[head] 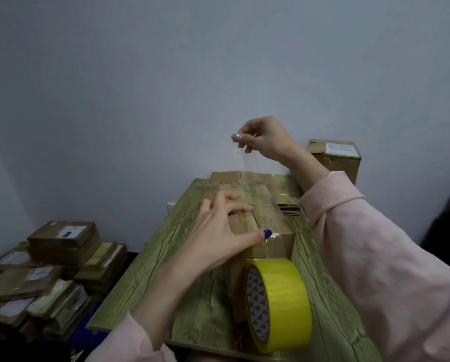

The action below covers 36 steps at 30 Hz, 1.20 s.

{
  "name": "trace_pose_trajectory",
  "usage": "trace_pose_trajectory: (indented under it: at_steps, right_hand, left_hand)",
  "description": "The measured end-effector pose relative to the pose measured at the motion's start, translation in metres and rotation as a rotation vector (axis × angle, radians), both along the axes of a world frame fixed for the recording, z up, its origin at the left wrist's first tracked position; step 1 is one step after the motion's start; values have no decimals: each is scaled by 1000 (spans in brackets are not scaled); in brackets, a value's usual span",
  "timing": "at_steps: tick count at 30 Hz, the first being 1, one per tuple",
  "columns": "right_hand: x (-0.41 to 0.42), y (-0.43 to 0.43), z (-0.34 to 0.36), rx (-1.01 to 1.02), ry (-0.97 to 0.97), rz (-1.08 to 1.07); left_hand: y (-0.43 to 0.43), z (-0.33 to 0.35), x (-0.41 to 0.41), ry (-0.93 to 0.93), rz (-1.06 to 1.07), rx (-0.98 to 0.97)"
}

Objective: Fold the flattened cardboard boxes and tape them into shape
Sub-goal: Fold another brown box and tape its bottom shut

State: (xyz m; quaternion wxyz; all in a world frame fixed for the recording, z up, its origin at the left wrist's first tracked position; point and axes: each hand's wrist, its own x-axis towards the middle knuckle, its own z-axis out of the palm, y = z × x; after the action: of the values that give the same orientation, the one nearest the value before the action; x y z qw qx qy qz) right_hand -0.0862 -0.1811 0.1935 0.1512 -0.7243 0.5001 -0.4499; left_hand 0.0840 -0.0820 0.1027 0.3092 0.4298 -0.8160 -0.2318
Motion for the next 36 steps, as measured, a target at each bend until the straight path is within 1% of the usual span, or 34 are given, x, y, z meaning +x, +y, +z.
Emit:
trace_pose_trajectory:
  at_steps: [12, 17, 19, 25, 30, 36]
  right_hand:
    - [-1, -13, -26, 76, 37, -43]
    - [-2, -14, -30, 81, 35, -40]
    - [-2, -15, -30, 83, 34, -40]
    - [-2, -18, -36, 111, 53, -58]
    - [-4, -17, -44, 147, 88, -77]
    - [-5, -20, -46, 184, 117, -90]
  left_hand:
    - [4, -2, 0, 41, -60, -54]
    - [3, -2, 0, 24, -36, -98]
    - [2, -2, 0, 9, -38, -82]
    - [0, -3, 2, -108, -60, -113]
    - [0, -4, 3, -256, -63, -131]
    - [2, 0, 5, -342, -61, -156]
